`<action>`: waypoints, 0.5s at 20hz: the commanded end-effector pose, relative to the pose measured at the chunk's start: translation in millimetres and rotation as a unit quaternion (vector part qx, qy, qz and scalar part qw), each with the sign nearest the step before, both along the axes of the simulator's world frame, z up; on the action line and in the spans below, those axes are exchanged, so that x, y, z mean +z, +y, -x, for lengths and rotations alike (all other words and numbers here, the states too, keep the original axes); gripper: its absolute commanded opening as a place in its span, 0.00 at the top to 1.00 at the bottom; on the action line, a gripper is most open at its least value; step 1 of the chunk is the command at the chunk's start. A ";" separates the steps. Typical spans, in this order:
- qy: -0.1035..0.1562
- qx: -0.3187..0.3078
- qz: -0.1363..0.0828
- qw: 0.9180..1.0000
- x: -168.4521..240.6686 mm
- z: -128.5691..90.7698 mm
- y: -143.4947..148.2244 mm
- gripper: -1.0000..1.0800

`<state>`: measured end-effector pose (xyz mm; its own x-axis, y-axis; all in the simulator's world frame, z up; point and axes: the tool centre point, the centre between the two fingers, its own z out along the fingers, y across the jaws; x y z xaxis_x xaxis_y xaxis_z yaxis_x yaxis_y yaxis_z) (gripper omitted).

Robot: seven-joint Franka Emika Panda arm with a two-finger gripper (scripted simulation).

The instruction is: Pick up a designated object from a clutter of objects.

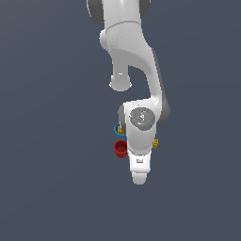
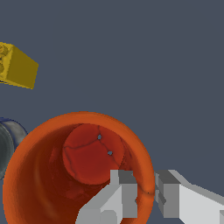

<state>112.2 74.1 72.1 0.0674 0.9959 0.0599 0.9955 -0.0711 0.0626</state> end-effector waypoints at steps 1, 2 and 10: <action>0.000 -0.001 0.000 1.000 2.6 0.9 -1.0 1.00; 0.000 -0.001 0.000 1.000 4.5 1.8 -1.0 1.00; 0.000 0.000 0.001 1.000 35.6 15.6 -0.5 1.00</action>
<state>99.2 73.7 98.8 0.0682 0.9960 0.0584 0.9956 -0.0717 0.0602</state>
